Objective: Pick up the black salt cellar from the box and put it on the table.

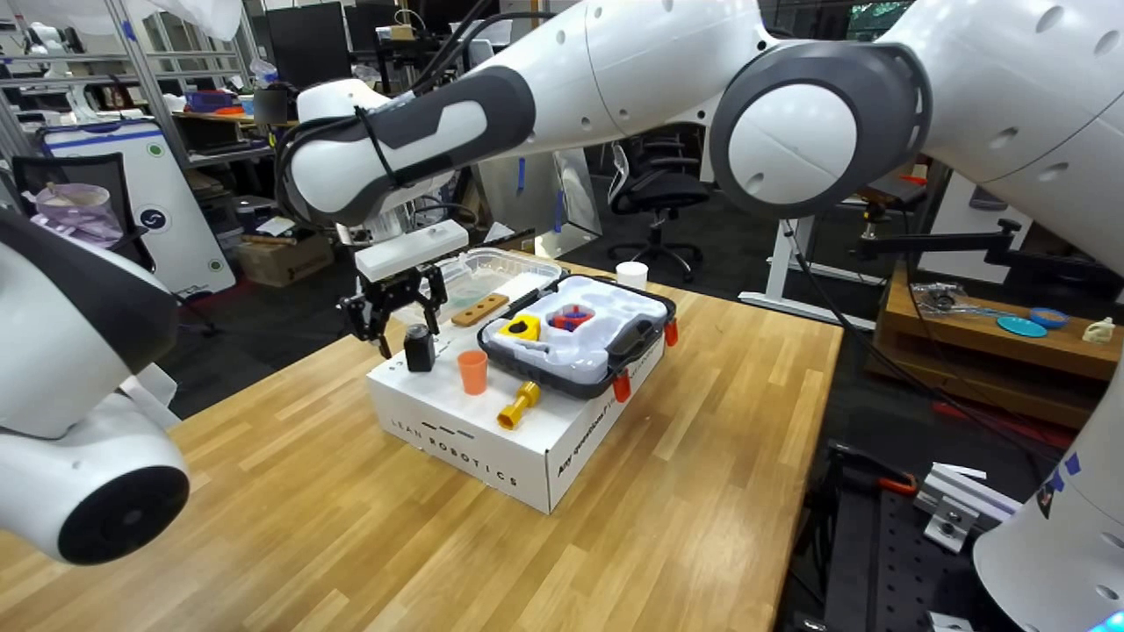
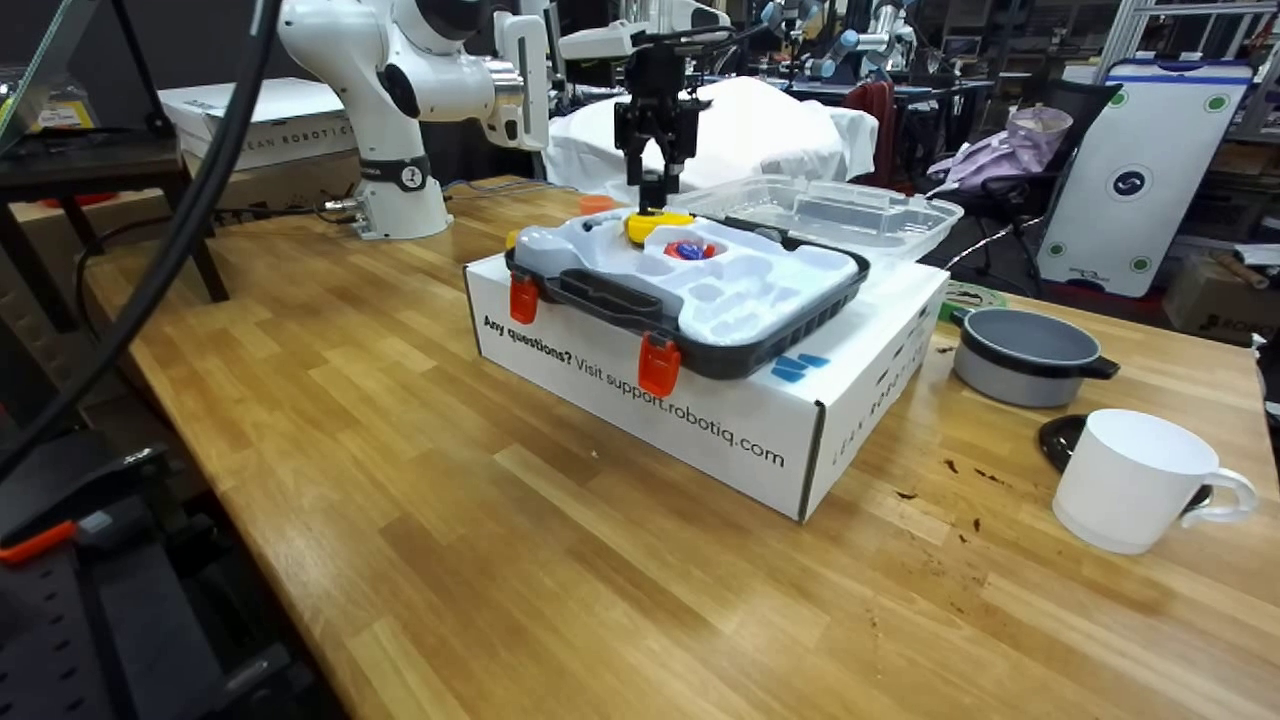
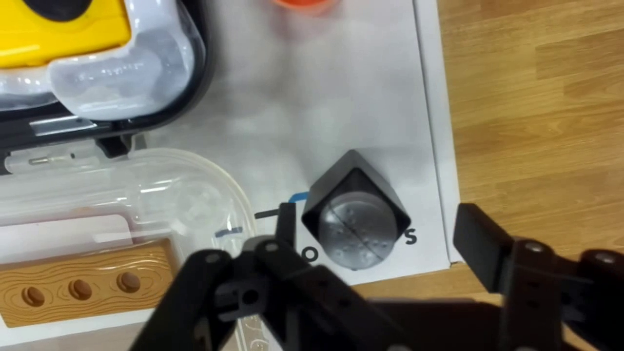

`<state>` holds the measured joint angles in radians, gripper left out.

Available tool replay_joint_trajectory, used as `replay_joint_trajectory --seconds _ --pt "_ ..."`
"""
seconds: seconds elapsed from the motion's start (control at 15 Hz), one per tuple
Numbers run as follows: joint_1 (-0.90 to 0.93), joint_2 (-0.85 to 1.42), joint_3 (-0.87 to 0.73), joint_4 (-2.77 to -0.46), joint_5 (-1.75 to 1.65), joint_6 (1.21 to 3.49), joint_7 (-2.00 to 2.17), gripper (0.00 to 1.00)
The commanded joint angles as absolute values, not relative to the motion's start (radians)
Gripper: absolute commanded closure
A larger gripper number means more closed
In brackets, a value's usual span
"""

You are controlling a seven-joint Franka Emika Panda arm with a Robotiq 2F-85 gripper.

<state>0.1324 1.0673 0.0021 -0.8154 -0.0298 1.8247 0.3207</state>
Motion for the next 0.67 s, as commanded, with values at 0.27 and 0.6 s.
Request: replay_joint_trajectory --seconds 0.27,0.6 --pt "0.119 1.083 0.012 -0.781 0.007 1.757 0.326 0.38" --pt "0.112 1.077 0.009 -0.785 0.005 1.756 0.328 0.67"
